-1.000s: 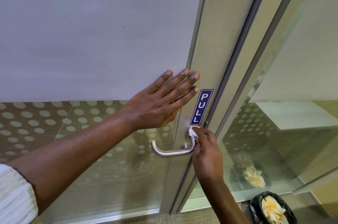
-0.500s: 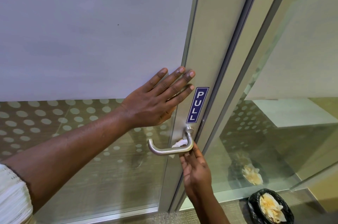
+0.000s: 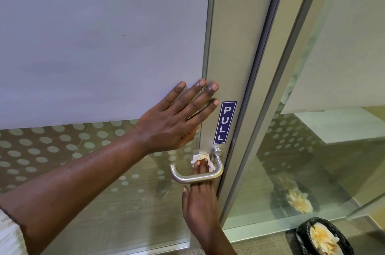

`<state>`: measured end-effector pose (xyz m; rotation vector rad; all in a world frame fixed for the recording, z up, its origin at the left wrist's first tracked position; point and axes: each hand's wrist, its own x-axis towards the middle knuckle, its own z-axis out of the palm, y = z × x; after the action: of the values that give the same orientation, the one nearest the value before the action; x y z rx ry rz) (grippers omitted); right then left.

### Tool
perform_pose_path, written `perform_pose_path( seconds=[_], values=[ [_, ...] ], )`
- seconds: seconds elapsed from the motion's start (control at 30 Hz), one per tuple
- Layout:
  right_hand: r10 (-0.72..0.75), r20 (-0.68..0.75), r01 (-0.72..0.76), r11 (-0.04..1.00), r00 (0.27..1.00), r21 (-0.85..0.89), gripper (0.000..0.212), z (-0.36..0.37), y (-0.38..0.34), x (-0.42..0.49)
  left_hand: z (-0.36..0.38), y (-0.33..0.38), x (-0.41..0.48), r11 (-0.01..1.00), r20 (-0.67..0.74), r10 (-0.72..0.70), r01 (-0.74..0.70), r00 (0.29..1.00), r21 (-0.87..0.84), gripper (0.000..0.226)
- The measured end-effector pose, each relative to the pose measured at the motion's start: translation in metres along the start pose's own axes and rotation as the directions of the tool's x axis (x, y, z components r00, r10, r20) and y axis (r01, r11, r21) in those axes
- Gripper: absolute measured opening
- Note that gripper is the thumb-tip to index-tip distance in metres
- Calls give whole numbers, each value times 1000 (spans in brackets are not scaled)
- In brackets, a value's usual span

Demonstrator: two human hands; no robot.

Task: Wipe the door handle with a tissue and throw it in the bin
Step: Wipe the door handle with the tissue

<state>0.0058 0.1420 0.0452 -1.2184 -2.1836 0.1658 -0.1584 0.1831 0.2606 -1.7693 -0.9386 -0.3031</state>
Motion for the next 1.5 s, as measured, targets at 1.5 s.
perform_pose_path(
  seconds=[1.5],
  values=[
    [109,-160,-89,988,981,127,53,-12,60,-8,1,1,0,1000,-8,-16,16,1000,6,71]
  ],
)
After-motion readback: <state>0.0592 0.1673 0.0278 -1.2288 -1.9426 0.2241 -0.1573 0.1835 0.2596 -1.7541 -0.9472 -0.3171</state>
